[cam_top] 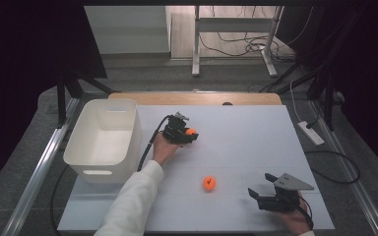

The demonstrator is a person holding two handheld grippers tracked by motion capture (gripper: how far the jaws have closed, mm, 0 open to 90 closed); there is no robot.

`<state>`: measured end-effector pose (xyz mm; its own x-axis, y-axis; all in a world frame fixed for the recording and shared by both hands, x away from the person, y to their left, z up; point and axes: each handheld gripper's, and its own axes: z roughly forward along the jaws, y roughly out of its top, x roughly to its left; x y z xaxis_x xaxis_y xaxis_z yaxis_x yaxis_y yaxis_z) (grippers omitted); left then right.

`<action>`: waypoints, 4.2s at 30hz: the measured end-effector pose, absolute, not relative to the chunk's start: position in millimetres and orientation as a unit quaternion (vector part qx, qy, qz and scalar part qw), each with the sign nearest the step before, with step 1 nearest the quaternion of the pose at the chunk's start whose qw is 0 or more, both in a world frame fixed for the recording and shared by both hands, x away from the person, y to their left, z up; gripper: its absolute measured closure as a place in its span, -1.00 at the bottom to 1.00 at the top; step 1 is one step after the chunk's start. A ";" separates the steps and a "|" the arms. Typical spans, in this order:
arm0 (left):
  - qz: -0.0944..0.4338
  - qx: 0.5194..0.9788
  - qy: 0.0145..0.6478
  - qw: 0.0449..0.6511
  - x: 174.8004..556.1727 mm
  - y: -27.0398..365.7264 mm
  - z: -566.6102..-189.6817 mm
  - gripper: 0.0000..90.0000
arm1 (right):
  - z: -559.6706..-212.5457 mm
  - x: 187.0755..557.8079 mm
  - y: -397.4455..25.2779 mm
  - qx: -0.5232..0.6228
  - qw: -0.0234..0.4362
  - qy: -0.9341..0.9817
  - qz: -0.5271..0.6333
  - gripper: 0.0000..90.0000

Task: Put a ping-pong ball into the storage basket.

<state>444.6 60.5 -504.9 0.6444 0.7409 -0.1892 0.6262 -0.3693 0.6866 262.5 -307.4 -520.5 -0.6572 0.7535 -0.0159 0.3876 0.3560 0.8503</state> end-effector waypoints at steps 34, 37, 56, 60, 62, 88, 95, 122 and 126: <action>0.074 0.811 0.395 0.426 409.5 76.9 -483.1 0.12 | -518.9 263.6 -306.6 0.363 0.214 0.791 0.444 -0.68; 0.077 0.811 0.392 0.428 405.9 77.7 -481.4 0.12 | -518.4 263.8 -306.6 0.363 0.216 0.790 0.444 -0.68; 0.079 0.808 0.374 0.448 386.1 84.7 -468.6 0.12 | -518.2 264.0 -308.9 0.365 0.218 0.789 0.444 -0.68; 0.073 0.805 0.371 0.458 382.1 84.9 -465.1 0.12 | -518.2 264.0 -308.6 0.364 0.218 0.788 0.446 -0.68; 0.078 0.804 0.369 0.460 379.9 85.0 -463.0 0.12 | -518.4 263.8 -308.5 0.364 0.218 0.789 0.445 -0.68; 0.095 0.798 0.345 0.484 356.8 89.5 -446.7 0.11 | -518.5 262.6 -308.2 0.363 0.216 0.791 0.443 -0.68; 0.099 0.797 0.341 0.489 351.7 91.6 -442.7 0.12 | -518.5 262.3 -308.3 0.364 0.217 0.790 0.443 -0.68; 0.101 0.780 0.333 0.520 335.7 103.5 -424.6 0.11 | -518.4 262.6 -307.4 0.364 0.218 0.790 0.442 -0.68; 0.102 0.780 0.332 0.520 333.2 103.8 -421.7 0.11 | -518.0 262.3 -307.6 0.364 0.219 0.791 0.441 -0.68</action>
<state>333.2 103.8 -421.7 0.7595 0.6232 -0.1866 0.4119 -0.2386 0.8794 262.3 -307.6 -518.0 -0.6395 0.7683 -0.0252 0.3821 0.3462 0.8568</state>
